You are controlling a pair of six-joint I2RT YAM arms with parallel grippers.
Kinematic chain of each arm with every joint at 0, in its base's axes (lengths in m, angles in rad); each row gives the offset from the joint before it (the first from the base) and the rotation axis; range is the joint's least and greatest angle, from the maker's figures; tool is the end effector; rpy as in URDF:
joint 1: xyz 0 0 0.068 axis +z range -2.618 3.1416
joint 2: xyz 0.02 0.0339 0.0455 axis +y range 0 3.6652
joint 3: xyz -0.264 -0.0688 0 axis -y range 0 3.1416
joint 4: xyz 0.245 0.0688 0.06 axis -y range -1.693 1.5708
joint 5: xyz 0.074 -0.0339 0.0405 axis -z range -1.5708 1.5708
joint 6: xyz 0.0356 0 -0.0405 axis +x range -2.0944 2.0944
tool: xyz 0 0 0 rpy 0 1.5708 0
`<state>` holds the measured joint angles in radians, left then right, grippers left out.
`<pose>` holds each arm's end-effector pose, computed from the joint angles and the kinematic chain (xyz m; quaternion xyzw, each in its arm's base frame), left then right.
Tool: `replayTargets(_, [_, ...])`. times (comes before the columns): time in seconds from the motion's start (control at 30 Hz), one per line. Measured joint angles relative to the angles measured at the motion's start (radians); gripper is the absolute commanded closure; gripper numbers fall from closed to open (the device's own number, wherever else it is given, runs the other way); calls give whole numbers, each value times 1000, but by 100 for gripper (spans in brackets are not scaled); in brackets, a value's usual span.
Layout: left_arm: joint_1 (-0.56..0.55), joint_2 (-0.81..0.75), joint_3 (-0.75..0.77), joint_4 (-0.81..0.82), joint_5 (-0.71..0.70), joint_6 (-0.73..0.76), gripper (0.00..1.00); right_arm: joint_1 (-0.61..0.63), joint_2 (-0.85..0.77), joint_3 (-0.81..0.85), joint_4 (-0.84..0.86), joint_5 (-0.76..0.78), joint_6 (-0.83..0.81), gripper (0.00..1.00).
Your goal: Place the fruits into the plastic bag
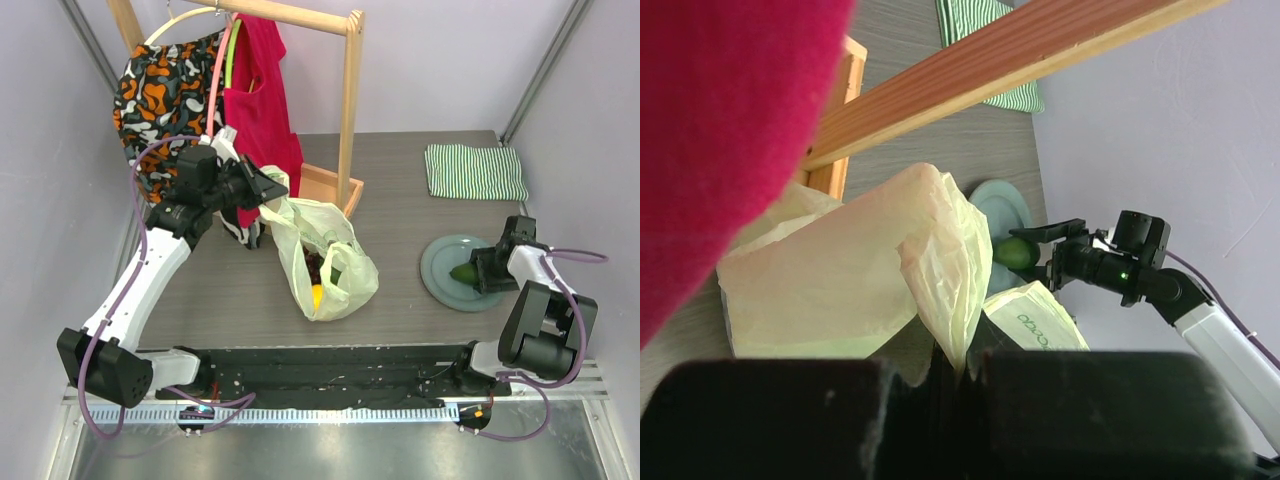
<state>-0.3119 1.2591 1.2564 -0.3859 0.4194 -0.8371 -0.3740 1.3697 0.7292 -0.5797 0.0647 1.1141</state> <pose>0.2647 -0.1006 0.3838 -0.0988 0.8144 -0.4413 0.3636 0.2199 -0.0888 0.1710 0.6707 0.7203 0.0333 0.1740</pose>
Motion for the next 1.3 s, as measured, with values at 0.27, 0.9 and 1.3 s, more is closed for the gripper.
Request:
replayTargets(0.27, [0,-3,0,0,-4,0,100,47,-96,87,18,-23,-127,68])
replayTargets(0.9, [0,2,0,16,1,-19,100,657,-220,592,418,-289,-470,75])
replayTargets(1.3, [0,-3,0,14,-1,-19,100,1170,72,906,203,-205,-805,75])
